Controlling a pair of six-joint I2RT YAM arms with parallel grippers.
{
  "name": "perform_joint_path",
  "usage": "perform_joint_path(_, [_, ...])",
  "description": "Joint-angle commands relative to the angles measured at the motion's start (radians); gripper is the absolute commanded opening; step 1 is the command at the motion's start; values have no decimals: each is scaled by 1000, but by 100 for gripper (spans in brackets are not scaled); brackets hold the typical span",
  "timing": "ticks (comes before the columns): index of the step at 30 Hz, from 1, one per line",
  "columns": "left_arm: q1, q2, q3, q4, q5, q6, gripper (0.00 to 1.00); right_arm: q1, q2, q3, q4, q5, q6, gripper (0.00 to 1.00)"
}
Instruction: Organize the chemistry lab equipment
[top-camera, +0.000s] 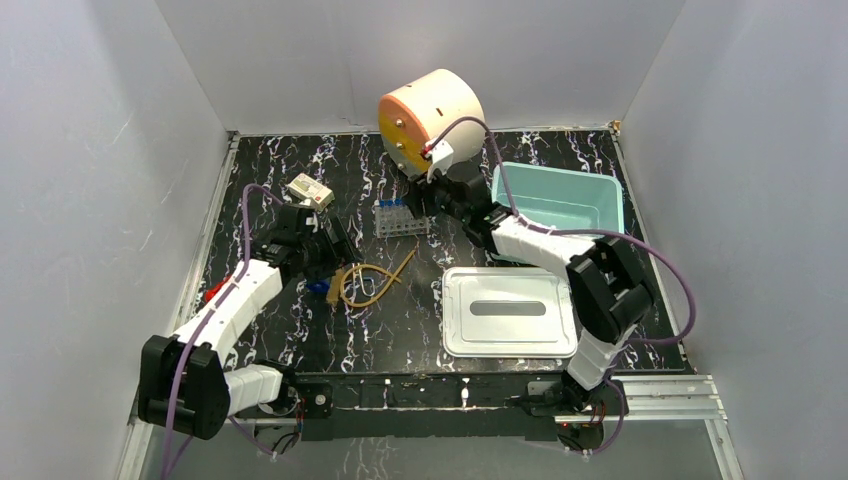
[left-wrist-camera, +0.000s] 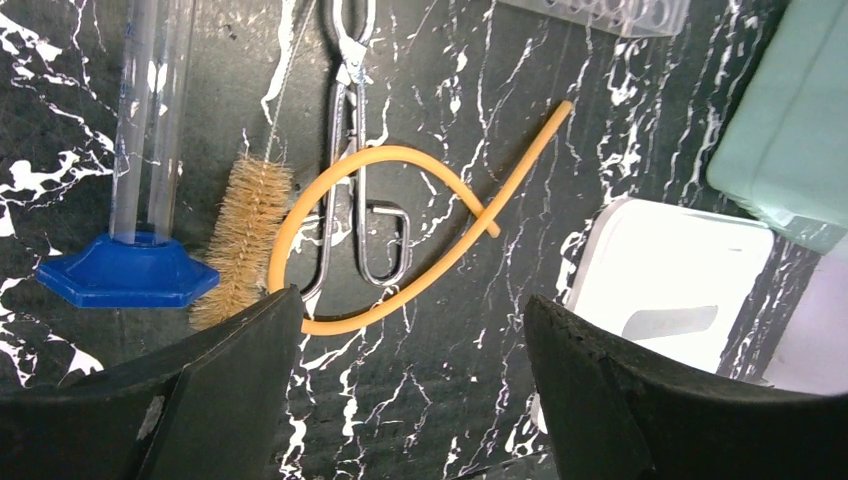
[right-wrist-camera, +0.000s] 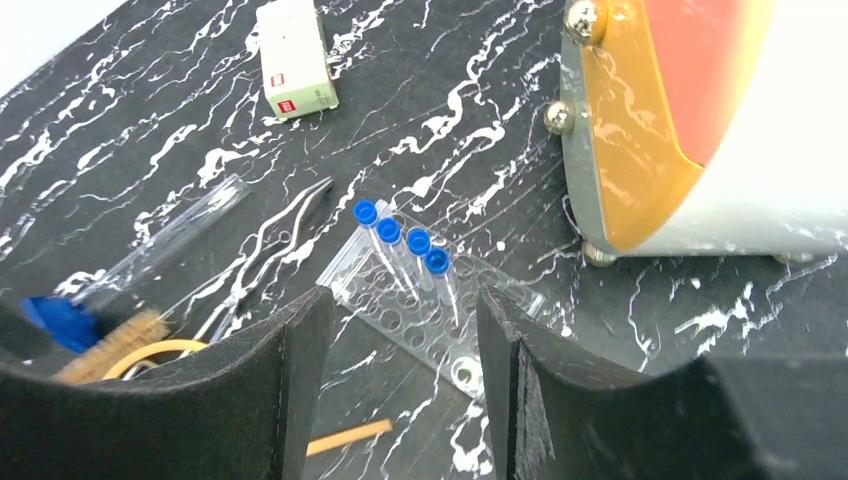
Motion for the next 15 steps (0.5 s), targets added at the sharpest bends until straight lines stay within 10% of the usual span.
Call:
perform_joint_path(1, [-4,-47,56,-26,27,-14,81,2,-113,79,-259,58,128,63])
perform_joint_path(15, [-10,114,173,-194,-65,38,68,1,-502,-31,-576,53,370,62])
